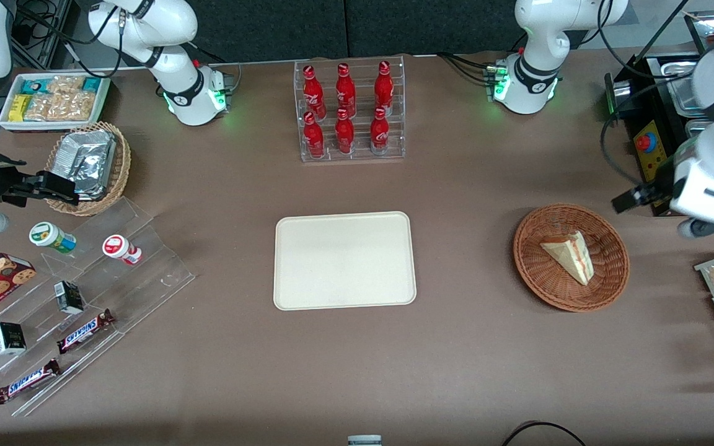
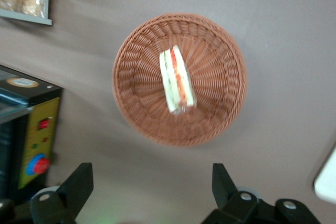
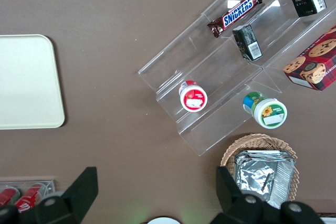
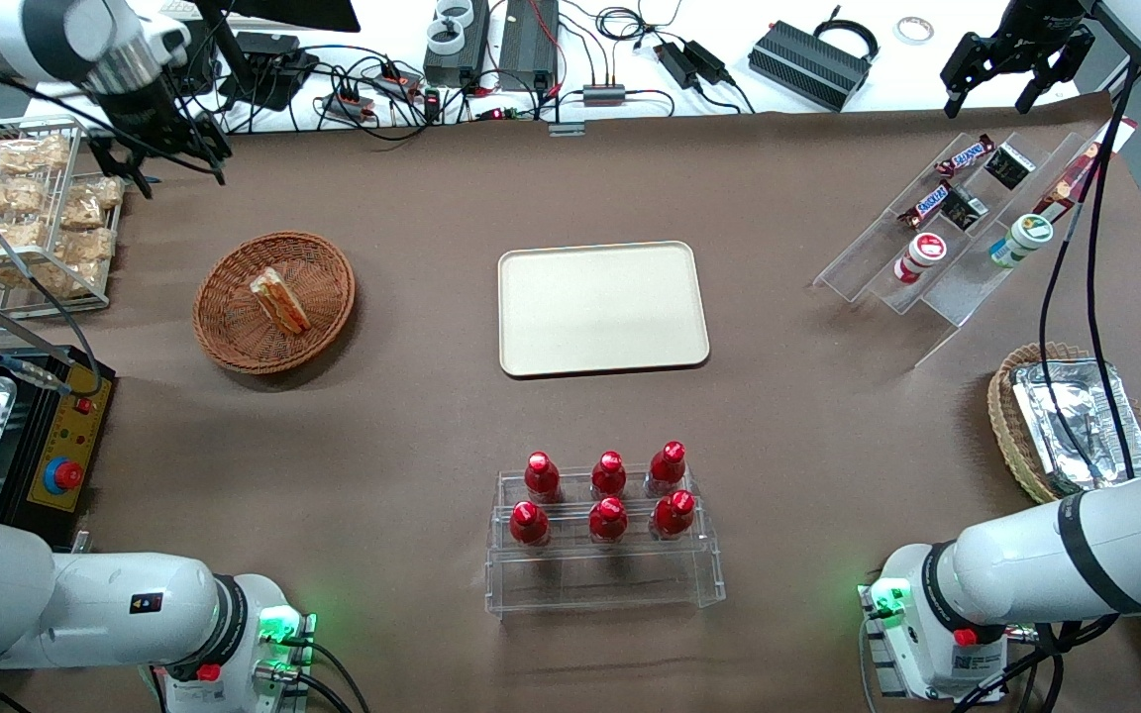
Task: Place sandwich from basket to tray
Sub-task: 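Move the left gripper down over the wrapped sandwich in the wicker basket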
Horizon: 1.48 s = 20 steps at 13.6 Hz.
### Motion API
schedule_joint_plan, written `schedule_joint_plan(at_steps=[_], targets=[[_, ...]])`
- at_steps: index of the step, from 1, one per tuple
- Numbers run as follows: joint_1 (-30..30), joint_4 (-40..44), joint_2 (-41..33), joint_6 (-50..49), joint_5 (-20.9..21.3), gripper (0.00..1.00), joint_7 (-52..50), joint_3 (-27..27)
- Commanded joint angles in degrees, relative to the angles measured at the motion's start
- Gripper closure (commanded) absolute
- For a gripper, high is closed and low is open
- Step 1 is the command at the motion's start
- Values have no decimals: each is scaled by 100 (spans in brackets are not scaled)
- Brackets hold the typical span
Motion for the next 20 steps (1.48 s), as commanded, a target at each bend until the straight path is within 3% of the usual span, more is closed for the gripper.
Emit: schedule_joint_plan(at_steps=[1,5,11,20], targets=[[-8,-948,-162,872,72,0,-831,-24],[18,-2187,-188,2621,55,0,-2142,-24],[36,-3208,-21,4248,107,0,-2231,-15],[282,-3412,400,5015,196,0,-1731,2]])
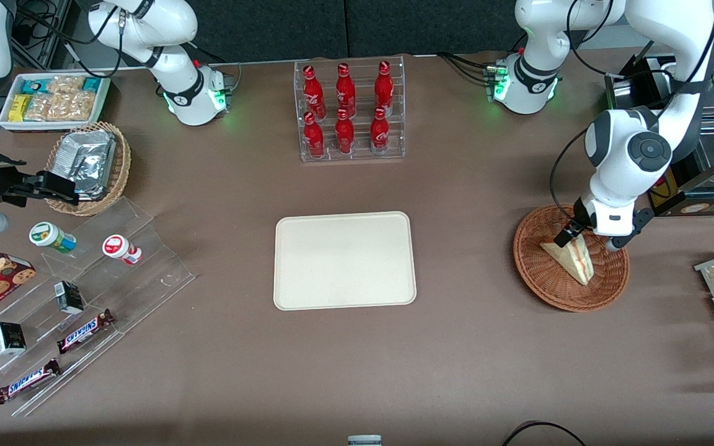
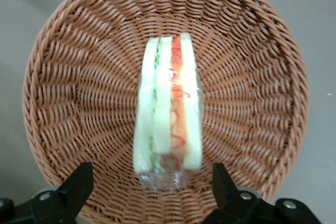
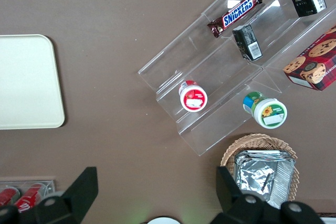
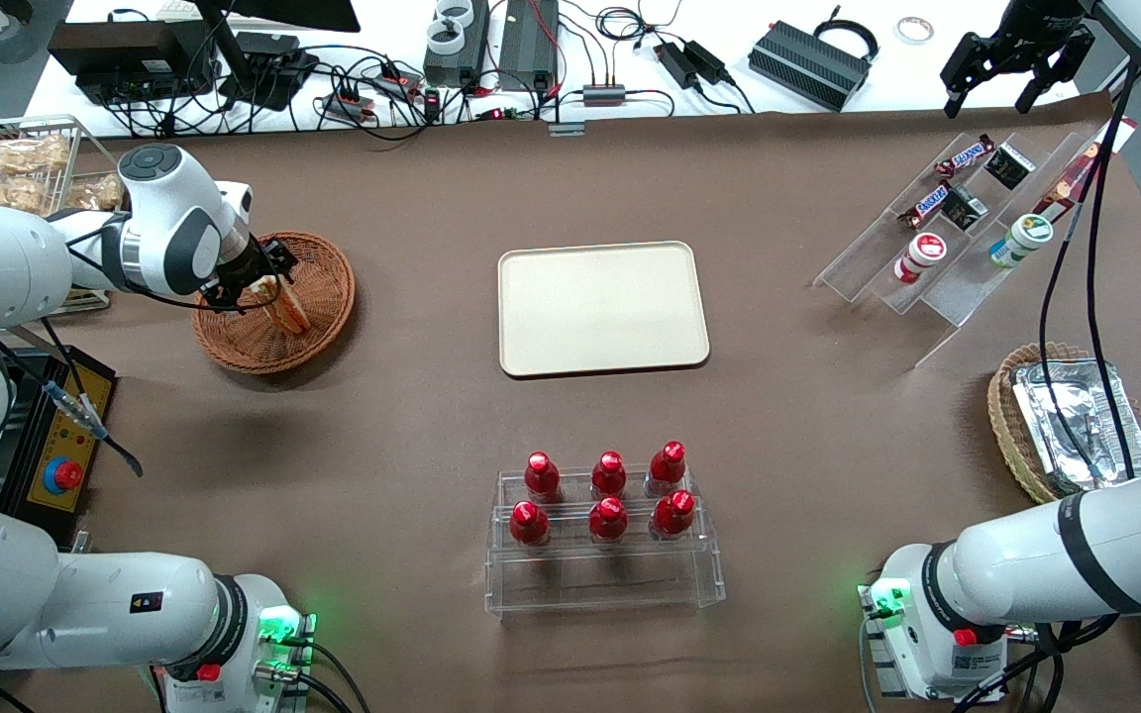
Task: Place sandwich from basket to tray
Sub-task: 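Close the left gripper on the wrapped sandwich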
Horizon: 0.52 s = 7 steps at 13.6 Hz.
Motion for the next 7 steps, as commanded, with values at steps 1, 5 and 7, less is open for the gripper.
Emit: schedule_joint_plan(at_steps=[1,5,7], targets=[[179,6,123,293,95,0,245,-21],[179,33,396,627,78,0,254,-30],[170,41,466,689,52,0,228,-30]])
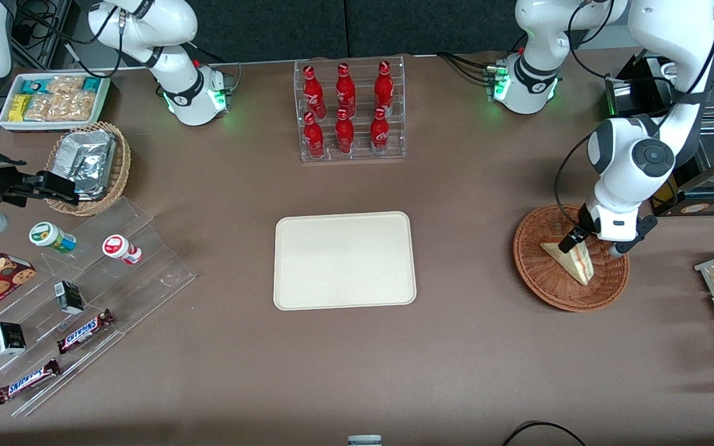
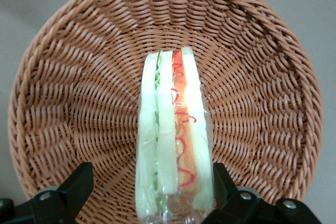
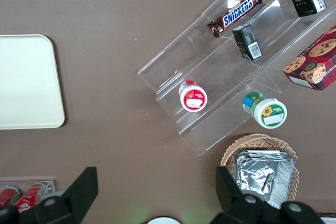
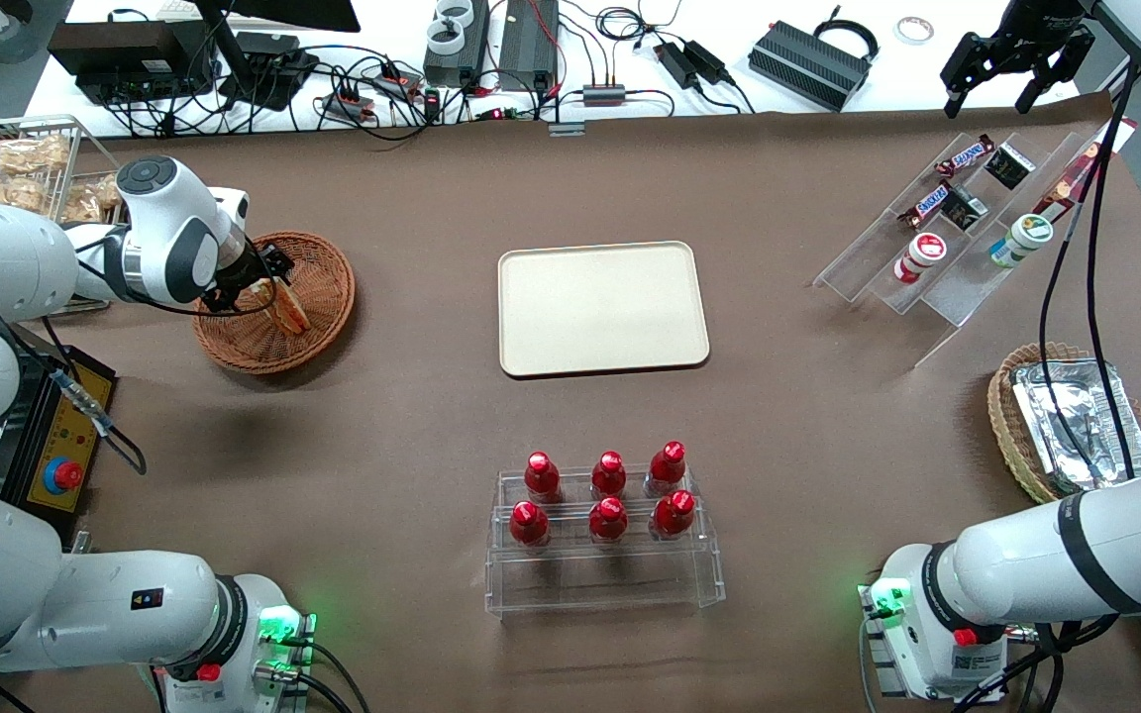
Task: Place sandwich from basket to tray
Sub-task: 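Close the left gripper on the wrapped sandwich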
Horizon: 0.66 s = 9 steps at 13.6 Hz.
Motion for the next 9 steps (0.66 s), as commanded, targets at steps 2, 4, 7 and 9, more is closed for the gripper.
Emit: schedule_joint_plan(at_steps=[2,4,7,9], targets=[[7,48,178,232,28,8,-42,-35],[-1,66,214,276,-7,53,-112,-35],[-28,276,240,198,-7,82,-218,-53],[-37,399,126,-38,-7,85,-244,-79]])
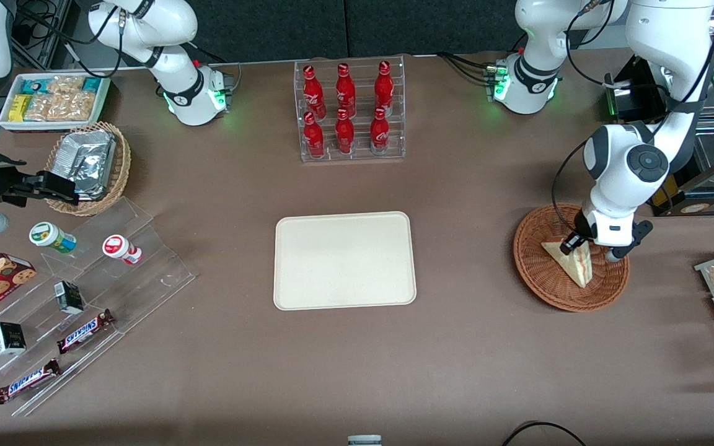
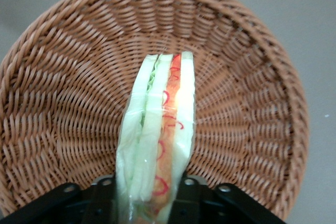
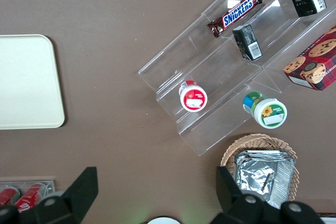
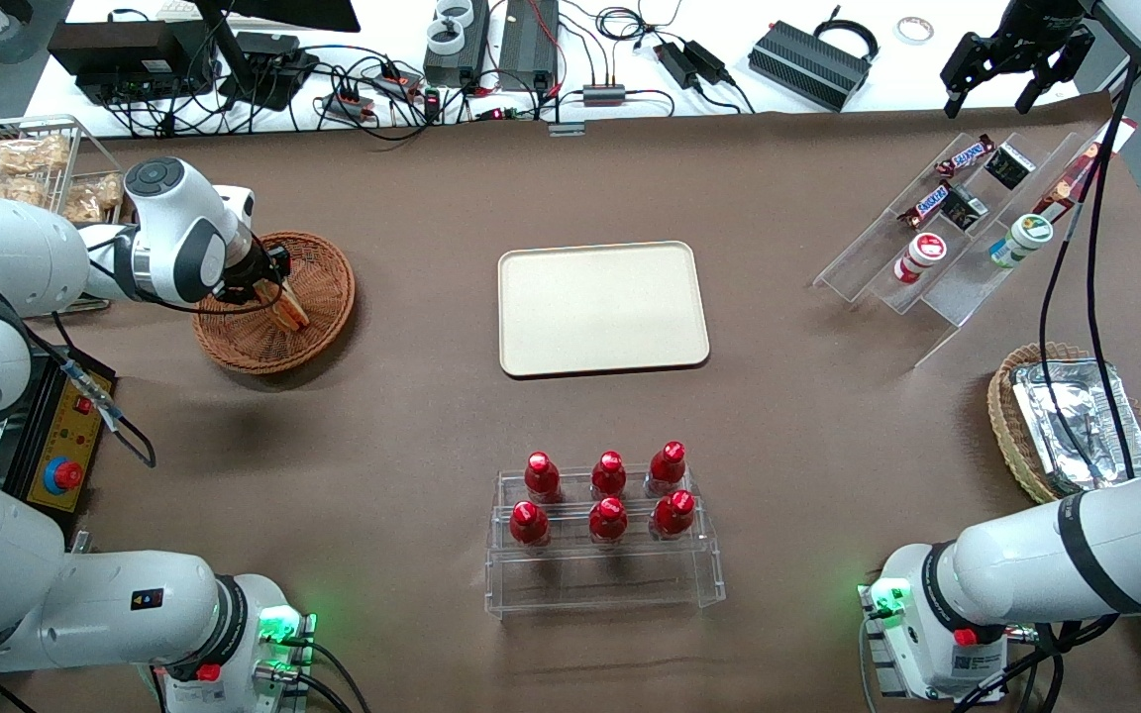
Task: Place sandwich from basket to tray
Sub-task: 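Lift the sandwich and carry it with the left gripper to the tray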
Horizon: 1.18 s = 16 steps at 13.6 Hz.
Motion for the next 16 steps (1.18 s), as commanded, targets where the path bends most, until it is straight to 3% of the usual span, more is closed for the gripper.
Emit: schedule_joint_plan(at_steps=[1,4,7,13,15,16], targets=[[-27,409,-119,-628,-3,85,-126,-102],[-35,1489,-277,-2629,84,85,-267,-584],[-35,2071,-419,-3557,76,85,-302,-1252],[-44,3028,212,-3673,146,85,-320,-2780],[-79,3433,695,-3691,584,87,-590,-3387],[-358,3635,933,-3691,812,87,-879,-3433]])
